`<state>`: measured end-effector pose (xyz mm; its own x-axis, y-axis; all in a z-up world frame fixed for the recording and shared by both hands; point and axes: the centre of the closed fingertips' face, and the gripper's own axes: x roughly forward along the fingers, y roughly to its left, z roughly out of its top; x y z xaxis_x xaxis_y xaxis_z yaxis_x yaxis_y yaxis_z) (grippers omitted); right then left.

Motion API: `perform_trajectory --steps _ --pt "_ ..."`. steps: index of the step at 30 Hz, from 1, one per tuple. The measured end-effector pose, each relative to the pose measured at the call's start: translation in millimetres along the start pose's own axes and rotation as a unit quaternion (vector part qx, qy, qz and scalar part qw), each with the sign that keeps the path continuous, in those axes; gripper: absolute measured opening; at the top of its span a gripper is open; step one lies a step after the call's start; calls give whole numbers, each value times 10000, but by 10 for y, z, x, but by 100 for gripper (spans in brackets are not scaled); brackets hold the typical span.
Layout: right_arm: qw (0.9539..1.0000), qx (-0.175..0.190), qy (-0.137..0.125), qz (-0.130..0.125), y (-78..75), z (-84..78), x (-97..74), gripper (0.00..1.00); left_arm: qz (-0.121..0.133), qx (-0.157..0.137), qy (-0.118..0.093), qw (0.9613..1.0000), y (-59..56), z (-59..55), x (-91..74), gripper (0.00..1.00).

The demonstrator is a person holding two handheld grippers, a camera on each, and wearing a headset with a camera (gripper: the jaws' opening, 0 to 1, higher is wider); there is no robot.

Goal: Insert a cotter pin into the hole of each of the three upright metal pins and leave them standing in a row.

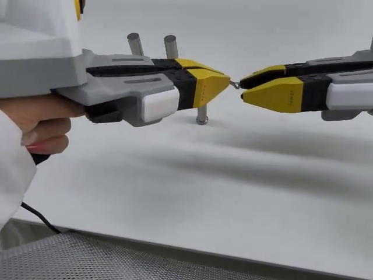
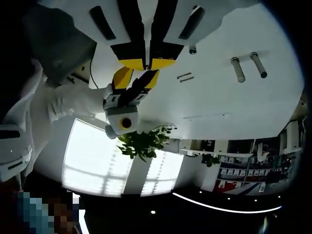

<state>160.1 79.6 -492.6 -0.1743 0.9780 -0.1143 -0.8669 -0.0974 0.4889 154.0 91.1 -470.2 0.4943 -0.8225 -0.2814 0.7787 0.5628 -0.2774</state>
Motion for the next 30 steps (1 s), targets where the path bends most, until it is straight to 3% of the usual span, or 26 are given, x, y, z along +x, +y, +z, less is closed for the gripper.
perform_trajectory --steps 5,9,13,18,19,22,25,30 --pt "9993 115 47 351 106 -22 14 17 -239 173 111 9995 -89 -35 -23 0" --pt "9988 142 65 463 143 -34 23 13 -417 218 138 9988 -149 -49 -27 0" --pt "9983 36 124 566 207 -56 47 11 -430 240 155 9987 -151 -53 -16 0" --pt "9979 -100 165 626 239 -74 55 3 -486 231 169 9984 -161 -49 0 0" --pt "9982 -239 173 524 210 -74 57 0 -490 239 166 9984 -164 -47 3 0" --pt "9978 -296 237 541 229 -84 60 0 -498 211 148 9984 -160 -38 1 0" --pt "9964 -631 345 445 231 -91 70 0 -469 217 165 9985 -154 -45 -6 0" --pt "9966 -568 298 524 261 -60 74 0 -475 252 153 9984 -176 -41 -15 0"
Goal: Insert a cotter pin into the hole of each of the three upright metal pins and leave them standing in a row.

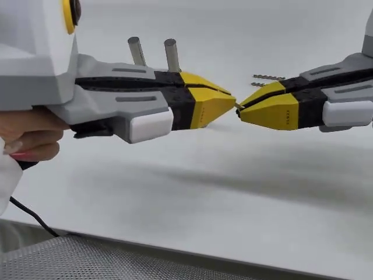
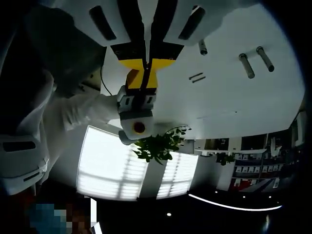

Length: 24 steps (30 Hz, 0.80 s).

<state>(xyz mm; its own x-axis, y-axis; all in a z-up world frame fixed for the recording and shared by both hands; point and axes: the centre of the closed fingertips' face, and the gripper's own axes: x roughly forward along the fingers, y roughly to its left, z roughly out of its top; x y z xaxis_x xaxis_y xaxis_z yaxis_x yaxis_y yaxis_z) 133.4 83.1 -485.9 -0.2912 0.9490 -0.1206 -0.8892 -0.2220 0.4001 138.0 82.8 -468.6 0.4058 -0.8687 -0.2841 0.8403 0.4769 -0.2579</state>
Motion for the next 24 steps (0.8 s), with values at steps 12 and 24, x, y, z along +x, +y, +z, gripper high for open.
perform_trajectory --steps 12,24 --pt "9999 -101 1 -66 26 67 29 0 51 -10 -56 10000 25 14 -58 0" --pt "9986 -338 79 -405 -55 134 -16 0 219 521 53 9984 124 26 -69 2"
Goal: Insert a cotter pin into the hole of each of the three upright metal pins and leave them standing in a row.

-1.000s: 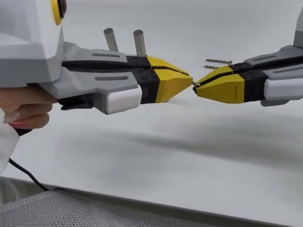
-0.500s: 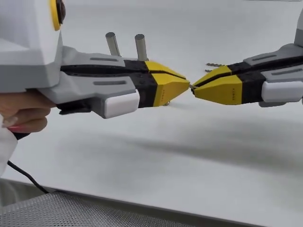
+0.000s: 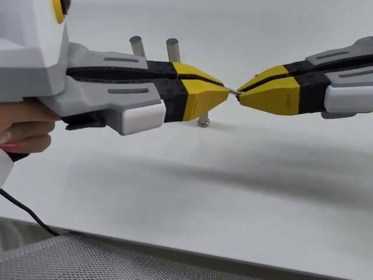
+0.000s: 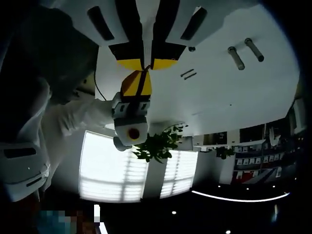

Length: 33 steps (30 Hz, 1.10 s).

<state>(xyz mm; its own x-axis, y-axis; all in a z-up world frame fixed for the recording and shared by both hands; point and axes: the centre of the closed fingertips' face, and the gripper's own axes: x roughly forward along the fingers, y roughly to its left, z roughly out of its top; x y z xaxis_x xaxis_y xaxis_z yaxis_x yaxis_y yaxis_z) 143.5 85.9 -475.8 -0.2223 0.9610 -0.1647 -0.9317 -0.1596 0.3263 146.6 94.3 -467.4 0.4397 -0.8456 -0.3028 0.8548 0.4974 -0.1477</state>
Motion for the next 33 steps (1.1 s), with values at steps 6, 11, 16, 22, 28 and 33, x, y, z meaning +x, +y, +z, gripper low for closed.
perform_trajectory --steps 6,11,16,22,28,33 --pt "9983 -147 362 -428 -159 -119 -83 0 300 151 251 9991 151 -138 9 6" --pt "9931 -452 711 -819 -310 -221 -158 0 414 205 380 9982 250 -208 16 24" --pt "9882 -601 960 -1027 -415 -316 -156 0 550 198 581 9966 388 -303 42 22" --pt "9806 -810 1251 -1276 -533 -455 -108 0 582 287 877 9940 534 -417 86 22" --pt "9784 -905 1331 -1301 -608 -490 -36 0 563 313 1060 9923 636 -494 136 21" --pt "9761 -931 1424 -1352 -688 -535 -24 0 490 333 1107 9921 666 -512 184 21"
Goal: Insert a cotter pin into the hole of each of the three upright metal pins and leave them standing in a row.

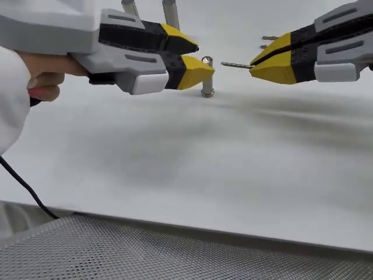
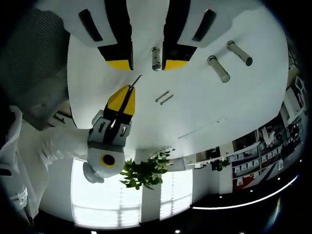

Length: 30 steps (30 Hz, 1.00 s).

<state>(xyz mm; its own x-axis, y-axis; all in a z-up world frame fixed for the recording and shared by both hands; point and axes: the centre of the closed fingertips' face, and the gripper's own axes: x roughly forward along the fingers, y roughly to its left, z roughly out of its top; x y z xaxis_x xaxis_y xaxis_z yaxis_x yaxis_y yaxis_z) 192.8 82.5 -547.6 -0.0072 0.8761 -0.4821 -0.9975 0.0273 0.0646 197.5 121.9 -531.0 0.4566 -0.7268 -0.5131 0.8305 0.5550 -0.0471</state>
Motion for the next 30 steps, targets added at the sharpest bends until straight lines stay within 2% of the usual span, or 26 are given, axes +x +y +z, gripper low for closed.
perform_trajectory --steps 7,12,17,21,25,27,30 --pt "9999 -73 80 -74 -45 -40 21 0 -131 156 374 9991 31 -152 81 20" --pt "9999 -62 60 -131 -86 -54 35 0 -229 235 437 9985 39 -154 125 20" --pt "9998 -70 75 -146 -118 -68 69 0 -270 391 641 9968 62 -202 180 18" --pt "9999 -51 59 -140 -140 -64 87 0 -333 293 561 9974 86 -154 210 16" --pt "9999 -44 48 -130 -162 -59 96 0 -386 361 609 9967 105 -152 228 7" --pt "10000 17 5 -91 -162 -51 104 0 -414 279 611 9969 116 -156 241 6" --pt "10000 -8 23 -76 -162 -65 109 0 -471 319 658 9962 92 -167 257 6"
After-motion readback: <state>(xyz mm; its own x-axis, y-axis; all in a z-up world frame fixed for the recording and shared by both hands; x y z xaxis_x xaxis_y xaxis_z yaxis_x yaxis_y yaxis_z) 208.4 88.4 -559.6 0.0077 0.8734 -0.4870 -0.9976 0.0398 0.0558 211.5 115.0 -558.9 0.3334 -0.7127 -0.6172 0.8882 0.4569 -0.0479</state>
